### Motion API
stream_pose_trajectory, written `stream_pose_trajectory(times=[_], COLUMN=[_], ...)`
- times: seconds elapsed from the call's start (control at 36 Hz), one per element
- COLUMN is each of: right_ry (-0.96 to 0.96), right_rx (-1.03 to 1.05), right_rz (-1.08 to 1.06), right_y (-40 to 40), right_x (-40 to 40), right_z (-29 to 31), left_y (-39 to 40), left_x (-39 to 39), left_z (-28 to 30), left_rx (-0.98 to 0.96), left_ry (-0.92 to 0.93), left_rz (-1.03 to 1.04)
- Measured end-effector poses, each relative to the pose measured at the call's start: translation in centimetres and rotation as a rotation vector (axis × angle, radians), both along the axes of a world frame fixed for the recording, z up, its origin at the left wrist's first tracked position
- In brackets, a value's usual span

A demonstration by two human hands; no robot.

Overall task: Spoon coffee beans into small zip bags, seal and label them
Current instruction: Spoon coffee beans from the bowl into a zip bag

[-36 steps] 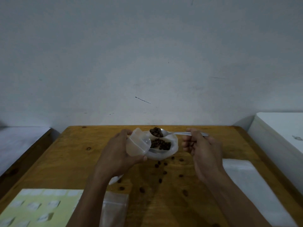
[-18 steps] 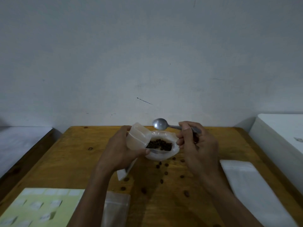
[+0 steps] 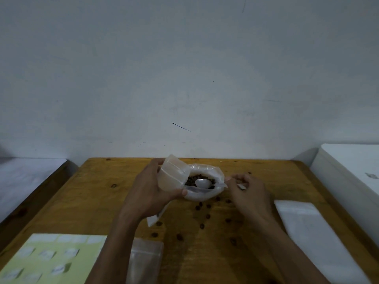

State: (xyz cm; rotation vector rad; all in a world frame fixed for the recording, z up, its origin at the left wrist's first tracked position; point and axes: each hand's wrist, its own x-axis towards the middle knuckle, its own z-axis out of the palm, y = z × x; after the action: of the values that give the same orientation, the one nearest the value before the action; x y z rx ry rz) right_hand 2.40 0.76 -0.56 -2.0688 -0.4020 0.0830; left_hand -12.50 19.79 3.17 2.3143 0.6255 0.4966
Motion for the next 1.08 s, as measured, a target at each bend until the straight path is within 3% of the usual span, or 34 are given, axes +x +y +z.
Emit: stream_pose_trajectory(times=[0.11, 0.22, 0.31, 0.47, 0.61, 0.78, 0.92, 1.08], right_ry=[-0.313, -0.538, -0.545, -0.48, -0.523, -0.391, 0.061, 0.147], right_rx=[-0.064, -0.07, -0.131, 0.117, 0.14, 0.176, 0.369, 0.494], right_rz=[-0.034, 0.098, 0.209, 0.259, 0.273, 0.34, 0.565, 0.59], right_y=[0.1, 1.3, 2.6, 3.4, 2.7, 1.8, 1.0, 1.0], right_x=[-1.5, -4.7, -6.2, -6.2, -5.5, -5.5, -6.0, -6.7], right_z=[1.3, 4.1, 5.1, 5.2, 6.0, 7.2, 7.7, 7.6], left_y=[-0.5, -1.3, -2.0, -2.0, -1.3, -1.4, -2.5, -3.1], left_x=[-0.3, -0.4, -0.6, -2.3, -3.2, -3.4, -3.2, -3.5], left_z=[0.2, 0.9, 1.5, 2.1, 2.7, 3.1, 3.2, 2.8], left_rx=[-0.002, 0.01, -0.037, -0.066, -0.375, -0.513, -0.59, -0.713], left_ry=[-0.033, -0.094, -0.151, -0.165, -0.409, -0.465, -0.582, -0.563], left_rz=[0.006, 0.021, 0.012, 0.069, -0.009, -0.185, -0.195, -0.251])
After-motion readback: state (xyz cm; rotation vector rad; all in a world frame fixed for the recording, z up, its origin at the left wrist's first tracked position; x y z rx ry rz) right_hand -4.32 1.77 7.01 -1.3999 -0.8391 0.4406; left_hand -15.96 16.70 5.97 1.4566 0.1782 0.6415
